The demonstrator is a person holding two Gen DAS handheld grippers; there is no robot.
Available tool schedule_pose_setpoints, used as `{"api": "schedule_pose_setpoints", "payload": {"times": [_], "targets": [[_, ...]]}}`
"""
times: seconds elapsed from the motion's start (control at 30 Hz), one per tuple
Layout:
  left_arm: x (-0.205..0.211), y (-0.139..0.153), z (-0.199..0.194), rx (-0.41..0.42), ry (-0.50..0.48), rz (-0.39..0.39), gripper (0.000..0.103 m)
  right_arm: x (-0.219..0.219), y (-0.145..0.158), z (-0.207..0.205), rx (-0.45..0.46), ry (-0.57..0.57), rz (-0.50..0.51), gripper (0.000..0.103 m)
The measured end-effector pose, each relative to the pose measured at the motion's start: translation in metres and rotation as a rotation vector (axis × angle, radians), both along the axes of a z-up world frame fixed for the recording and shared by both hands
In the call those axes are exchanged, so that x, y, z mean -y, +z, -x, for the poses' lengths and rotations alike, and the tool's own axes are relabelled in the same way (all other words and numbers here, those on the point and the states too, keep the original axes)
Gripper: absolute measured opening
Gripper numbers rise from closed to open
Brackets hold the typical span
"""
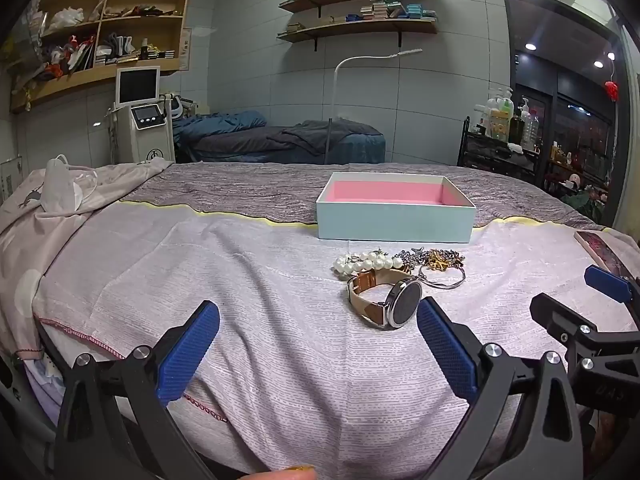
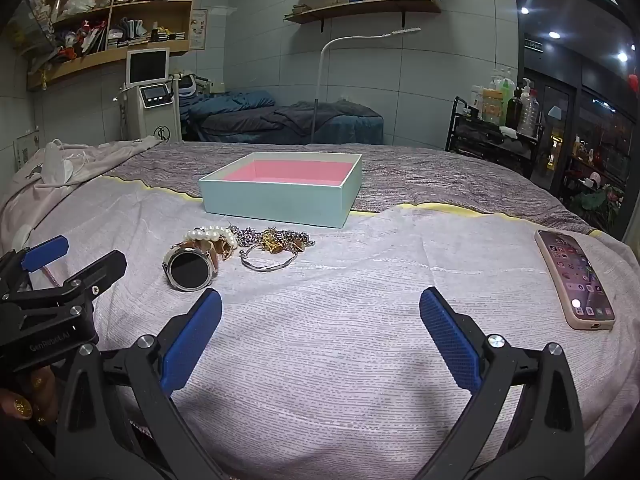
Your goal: Organize jewelry
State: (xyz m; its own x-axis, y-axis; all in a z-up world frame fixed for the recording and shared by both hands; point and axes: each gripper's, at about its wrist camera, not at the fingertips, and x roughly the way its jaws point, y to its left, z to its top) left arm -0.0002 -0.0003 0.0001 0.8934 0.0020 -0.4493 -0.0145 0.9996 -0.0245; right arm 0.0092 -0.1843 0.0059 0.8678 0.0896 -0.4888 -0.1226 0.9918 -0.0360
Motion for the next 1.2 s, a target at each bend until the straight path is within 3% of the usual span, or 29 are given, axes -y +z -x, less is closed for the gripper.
{"api": "schedule_pose_setpoints", "payload": {"times": [0.9,1.2], "targets": [[-0.001,0.006,0.008,0.023,0.009,-0.007,0.097,0.000,0.006,0.004,0.024,0.002,0.002,0.098],[0.002,0.017,0.022,0.101,0.008,-0.016,0.097,0.001,0.015,0.024,0.120,0.009,-0.007,0.098]]}}
